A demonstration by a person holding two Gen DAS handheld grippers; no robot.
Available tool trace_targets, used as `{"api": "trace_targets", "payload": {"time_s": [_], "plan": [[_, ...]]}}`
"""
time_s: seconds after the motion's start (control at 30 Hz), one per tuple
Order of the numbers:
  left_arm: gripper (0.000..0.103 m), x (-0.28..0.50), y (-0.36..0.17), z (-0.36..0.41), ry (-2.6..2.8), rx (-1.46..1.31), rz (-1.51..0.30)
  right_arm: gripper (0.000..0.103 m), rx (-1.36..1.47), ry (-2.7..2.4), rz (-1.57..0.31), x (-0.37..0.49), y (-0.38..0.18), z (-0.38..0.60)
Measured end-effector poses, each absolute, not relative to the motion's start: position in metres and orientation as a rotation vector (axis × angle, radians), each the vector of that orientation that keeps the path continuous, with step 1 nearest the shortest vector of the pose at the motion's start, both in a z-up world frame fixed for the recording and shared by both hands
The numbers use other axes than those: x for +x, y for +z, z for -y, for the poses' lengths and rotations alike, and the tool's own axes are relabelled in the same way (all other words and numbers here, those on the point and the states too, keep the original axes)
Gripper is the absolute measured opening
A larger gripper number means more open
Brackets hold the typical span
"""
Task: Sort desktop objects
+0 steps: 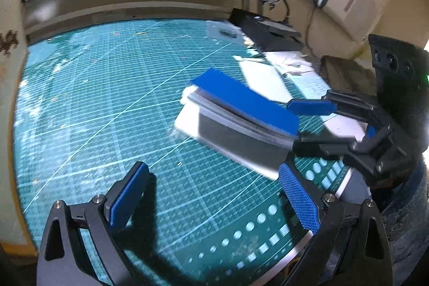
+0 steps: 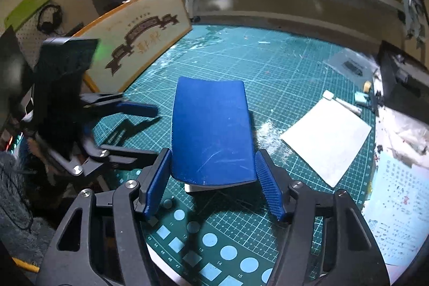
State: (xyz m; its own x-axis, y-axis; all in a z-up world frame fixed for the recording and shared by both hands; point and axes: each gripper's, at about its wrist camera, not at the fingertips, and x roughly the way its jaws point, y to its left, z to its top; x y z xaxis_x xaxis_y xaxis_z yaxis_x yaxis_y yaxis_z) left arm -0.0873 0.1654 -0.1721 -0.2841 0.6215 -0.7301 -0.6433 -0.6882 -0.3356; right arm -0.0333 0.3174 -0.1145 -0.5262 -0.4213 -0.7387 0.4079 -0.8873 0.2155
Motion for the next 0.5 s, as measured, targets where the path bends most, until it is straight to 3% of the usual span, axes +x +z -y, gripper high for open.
{"api": "trace_targets", "payload": {"time_s": [0.3,0.5], "plan": [[0.098,-0.107,-0.179,-0.163,1.865,-1.125,0.187,0.061,1.118,-2.394,0.003,-0.025,-0.110,-0.325],[0.098,-0.127,-0.185,-0.146,1.730,-1.144,0.505,0.061,1.111,-2.371,-0.005,-0.024,-0.114,-0.322]]}}
